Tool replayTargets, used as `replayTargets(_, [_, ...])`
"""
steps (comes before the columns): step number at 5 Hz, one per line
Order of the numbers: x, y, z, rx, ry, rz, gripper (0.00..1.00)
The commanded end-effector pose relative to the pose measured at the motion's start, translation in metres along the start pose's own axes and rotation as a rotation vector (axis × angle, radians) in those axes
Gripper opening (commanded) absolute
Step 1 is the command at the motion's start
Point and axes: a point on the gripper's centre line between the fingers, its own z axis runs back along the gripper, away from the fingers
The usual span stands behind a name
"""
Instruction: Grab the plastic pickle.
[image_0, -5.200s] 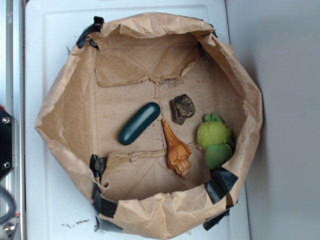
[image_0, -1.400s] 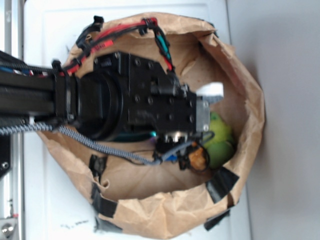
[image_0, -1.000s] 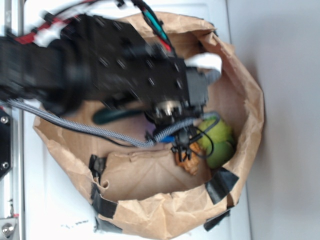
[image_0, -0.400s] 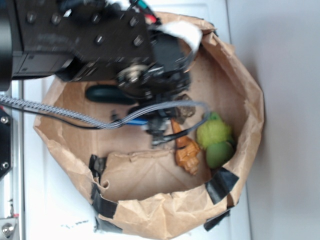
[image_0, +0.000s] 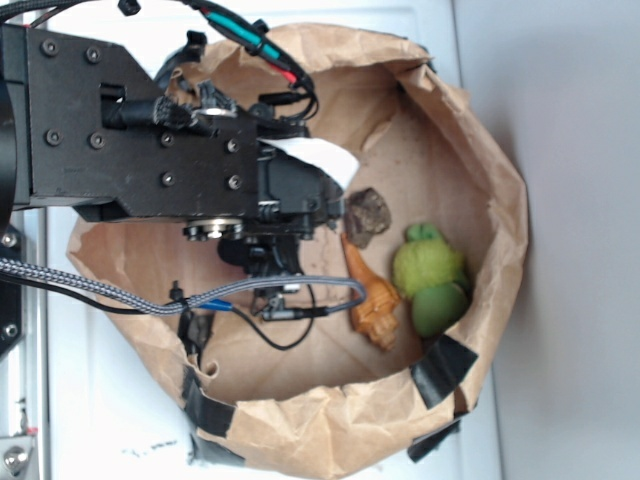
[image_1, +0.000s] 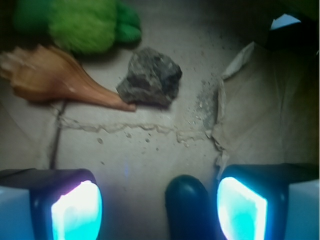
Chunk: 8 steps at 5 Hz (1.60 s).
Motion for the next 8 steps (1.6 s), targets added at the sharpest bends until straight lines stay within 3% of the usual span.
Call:
replayTargets(1, [0.002, 0.019, -0.013, 0.066, 0.003, -0.048, 1.0])
replayTargets(3, [0.004, 0.032, -0.026, -0.055, 0.011, -0.04, 1.0])
replayTargets(7, [0.004, 0.032, -0.026, -0.055, 0.011, -0.04, 1.0])
replayTargets(8, [-0.014, 0.046, -0.018, -0.127, 0.003, -0.079, 1.0])
